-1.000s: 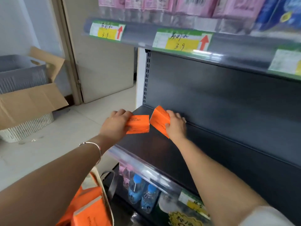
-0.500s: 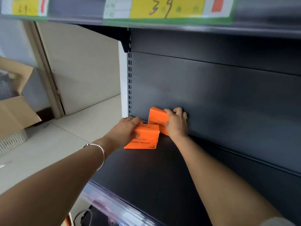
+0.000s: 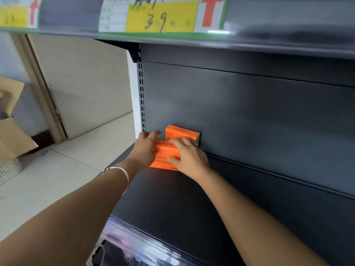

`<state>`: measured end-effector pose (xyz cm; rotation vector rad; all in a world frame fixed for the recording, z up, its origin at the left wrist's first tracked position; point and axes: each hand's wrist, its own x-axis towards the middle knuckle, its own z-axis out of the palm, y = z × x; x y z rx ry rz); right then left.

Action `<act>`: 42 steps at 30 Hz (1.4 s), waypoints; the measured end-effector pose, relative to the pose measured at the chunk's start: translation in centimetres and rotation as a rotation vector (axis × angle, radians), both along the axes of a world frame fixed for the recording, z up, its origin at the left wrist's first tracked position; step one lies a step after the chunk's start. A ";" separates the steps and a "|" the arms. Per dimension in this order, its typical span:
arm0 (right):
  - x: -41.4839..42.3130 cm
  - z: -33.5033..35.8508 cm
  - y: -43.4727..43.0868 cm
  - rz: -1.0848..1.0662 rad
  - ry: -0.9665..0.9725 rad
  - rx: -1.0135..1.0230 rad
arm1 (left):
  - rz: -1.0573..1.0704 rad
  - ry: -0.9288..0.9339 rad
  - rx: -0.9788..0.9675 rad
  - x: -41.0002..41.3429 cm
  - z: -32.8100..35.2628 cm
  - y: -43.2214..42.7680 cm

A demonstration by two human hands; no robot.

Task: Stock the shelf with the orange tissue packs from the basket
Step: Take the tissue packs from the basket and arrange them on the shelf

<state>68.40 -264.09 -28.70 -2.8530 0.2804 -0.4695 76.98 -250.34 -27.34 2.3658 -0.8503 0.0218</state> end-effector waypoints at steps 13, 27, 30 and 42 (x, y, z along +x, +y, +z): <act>1.1 0.2 -1.8 -0.374 -0.076 0.112 | -0.046 -0.110 0.215 -1.9 -1.9 4.8; -2.6 2.1 0.3 -0.294 0.030 0.039 | -0.132 -0.088 0.264 -4.9 0.4 5.8; -4.4 3.3 1.9 -0.248 0.046 0.022 | -0.113 -0.114 0.271 -6.7 2.1 6.7; -11.3 6.9 12.8 0.047 0.111 -0.069 | 0.039 -0.153 0.358 -13.8 6.9 20.6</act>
